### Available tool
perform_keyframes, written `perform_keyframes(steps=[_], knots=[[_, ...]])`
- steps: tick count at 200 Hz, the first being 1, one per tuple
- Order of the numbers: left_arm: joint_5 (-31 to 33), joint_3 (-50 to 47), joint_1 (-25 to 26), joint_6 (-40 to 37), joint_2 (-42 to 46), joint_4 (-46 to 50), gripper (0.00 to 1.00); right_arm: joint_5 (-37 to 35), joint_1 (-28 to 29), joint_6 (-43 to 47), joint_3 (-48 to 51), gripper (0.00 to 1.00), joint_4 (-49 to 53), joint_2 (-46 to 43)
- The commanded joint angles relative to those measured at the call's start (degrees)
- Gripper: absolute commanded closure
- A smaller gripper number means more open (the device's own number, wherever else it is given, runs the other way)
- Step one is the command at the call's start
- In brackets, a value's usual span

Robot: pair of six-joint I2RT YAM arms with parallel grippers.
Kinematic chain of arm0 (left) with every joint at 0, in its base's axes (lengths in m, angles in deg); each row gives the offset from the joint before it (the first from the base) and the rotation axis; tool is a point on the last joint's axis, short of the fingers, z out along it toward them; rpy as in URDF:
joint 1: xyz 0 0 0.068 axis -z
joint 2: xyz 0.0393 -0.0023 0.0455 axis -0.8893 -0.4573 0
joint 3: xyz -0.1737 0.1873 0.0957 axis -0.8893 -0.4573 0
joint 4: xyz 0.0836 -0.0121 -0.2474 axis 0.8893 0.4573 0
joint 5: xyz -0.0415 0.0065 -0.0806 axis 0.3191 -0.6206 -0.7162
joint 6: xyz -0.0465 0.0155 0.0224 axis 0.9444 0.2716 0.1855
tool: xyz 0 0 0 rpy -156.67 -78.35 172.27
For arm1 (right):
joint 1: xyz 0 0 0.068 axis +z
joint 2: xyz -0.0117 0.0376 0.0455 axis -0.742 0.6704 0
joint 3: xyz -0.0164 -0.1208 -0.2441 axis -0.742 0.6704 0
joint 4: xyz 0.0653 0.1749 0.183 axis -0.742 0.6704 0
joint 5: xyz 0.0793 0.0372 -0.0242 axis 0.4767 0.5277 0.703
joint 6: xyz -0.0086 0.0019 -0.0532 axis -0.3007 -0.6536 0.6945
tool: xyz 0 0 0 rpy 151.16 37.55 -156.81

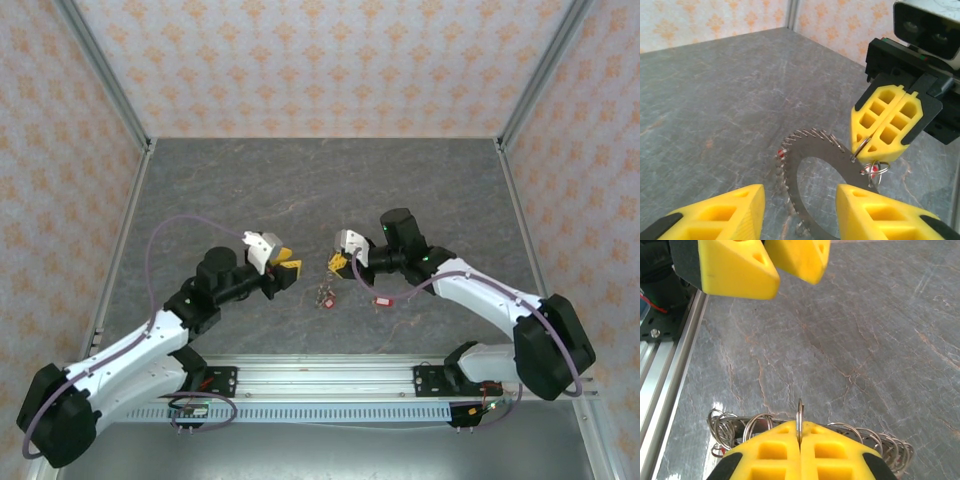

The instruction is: Put the keys on the keyring

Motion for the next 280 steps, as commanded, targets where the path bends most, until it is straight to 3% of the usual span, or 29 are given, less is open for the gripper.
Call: perform_keyframes(steps=[1, 101, 130, 162, 233, 280], knots=[[-6.30, 3.41, 0.50, -3.27, -2.96, -4.15, 0.62, 1.15, -0.03, 5.64, -2.83, 1.00, 2.92, 0.64], [-16.93, 7.70, 1.13, -14.81, -14.21, -5.10, 0.62, 0.04, 0.59, 8.95, -2.59, 1.00, 1.60, 0.55], [-19.94, 10.72, 1.13, -19.11, -17.39, -1.01, 0.73, 0.67, 0.57, 9.80, -2.09, 1.00, 1.08, 0.70], [-23.50, 13.55, 1.13, -22.26, -20.71, 2.82, 0.77, 1.24, 0.60, 9.67, -1.89, 1.00, 0.49, 0.96], [-20.00, 14.79, 1.13, -26.02, -22.45, 6.38, 0.75, 2.18, 0.54, 9.49, -1.99, 1.00, 0.30, 0.96], [-20.05, 16.62, 1.13, -27.82, -24.18, 8.54, 0.82, 2.79, 0.54, 9.40, -2.15, 1.00, 0.99, 0.84]])
